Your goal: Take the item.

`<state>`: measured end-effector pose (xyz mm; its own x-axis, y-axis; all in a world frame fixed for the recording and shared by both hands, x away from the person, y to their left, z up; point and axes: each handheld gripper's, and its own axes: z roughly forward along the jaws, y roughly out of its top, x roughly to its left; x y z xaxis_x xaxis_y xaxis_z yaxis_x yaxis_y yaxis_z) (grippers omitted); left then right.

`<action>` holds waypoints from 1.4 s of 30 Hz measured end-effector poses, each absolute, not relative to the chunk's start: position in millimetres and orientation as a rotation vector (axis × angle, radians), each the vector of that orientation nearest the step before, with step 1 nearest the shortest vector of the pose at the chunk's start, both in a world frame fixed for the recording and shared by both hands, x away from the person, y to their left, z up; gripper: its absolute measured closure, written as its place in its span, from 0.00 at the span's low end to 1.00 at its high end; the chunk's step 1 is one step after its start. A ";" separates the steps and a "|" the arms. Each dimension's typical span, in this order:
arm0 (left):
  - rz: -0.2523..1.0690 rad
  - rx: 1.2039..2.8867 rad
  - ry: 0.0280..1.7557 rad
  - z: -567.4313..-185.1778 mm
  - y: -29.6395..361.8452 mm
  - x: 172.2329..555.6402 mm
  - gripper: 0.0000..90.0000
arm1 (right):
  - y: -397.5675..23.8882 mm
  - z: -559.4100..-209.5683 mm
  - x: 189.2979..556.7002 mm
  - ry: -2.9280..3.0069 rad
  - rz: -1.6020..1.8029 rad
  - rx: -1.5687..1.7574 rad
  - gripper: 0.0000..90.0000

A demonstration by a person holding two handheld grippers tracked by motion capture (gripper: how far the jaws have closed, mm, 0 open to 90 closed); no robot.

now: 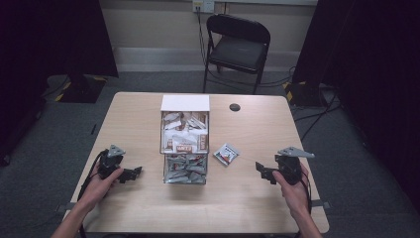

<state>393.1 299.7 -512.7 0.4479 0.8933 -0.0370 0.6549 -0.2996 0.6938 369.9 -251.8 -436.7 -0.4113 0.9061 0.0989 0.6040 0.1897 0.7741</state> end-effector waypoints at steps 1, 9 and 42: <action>0.477 2.057 1.291 -512.7 299.7 393.2 0.00 | -254.1 -436.8 368.3 2.088 1.080 1.425 0.18; 0.477 2.056 1.291 -512.7 299.7 393.1 0.00 | -272.2 -440.8 355.2 2.051 1.048 1.465 0.18; 0.477 2.057 1.291 -512.7 299.7 393.1 0.00 | -288.3 -496.9 342.4 2.037 0.784 1.562 0.13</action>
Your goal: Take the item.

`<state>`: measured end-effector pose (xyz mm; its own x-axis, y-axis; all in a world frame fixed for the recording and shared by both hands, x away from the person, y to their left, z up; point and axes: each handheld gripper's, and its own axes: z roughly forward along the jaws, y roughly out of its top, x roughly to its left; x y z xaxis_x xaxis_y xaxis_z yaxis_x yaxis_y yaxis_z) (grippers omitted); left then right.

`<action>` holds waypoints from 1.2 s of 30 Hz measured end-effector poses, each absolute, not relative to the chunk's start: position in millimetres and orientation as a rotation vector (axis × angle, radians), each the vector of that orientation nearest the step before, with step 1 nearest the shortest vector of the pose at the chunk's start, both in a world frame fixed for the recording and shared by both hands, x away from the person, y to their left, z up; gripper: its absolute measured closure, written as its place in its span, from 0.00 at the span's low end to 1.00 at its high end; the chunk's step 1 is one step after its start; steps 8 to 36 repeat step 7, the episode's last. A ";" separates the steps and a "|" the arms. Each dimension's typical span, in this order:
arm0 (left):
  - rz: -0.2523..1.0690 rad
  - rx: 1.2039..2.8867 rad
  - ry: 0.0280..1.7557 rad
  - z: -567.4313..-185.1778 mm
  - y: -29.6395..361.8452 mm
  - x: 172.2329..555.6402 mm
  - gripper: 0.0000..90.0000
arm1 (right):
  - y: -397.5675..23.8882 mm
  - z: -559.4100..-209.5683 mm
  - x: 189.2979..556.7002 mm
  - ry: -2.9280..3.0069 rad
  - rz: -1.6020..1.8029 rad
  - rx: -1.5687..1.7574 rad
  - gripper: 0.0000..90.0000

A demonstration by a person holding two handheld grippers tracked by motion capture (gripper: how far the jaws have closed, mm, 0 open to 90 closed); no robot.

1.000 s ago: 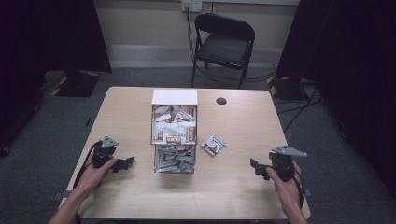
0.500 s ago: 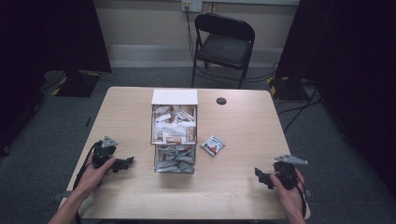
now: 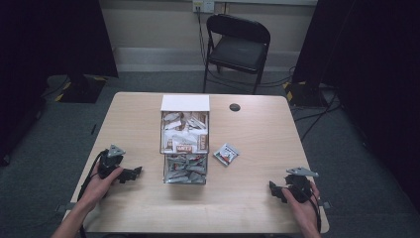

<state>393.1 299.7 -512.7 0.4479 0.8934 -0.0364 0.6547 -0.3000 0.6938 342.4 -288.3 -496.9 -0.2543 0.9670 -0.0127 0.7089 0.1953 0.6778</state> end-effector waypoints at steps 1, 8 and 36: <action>0.477 2.057 1.290 -512.7 299.7 393.1 0.00 | -288.3 -498.5 342.2 2.026 0.795 1.559 0.11; 0.477 2.057 1.290 -512.7 299.7 393.1 0.00 | -288.7 -500.8 342.3 2.010 0.811 1.547 0.10; 0.477 2.057 1.290 -512.7 299.7 393.1 0.00 | -288.7 -500.8 342.3 2.010 0.811 1.547 0.10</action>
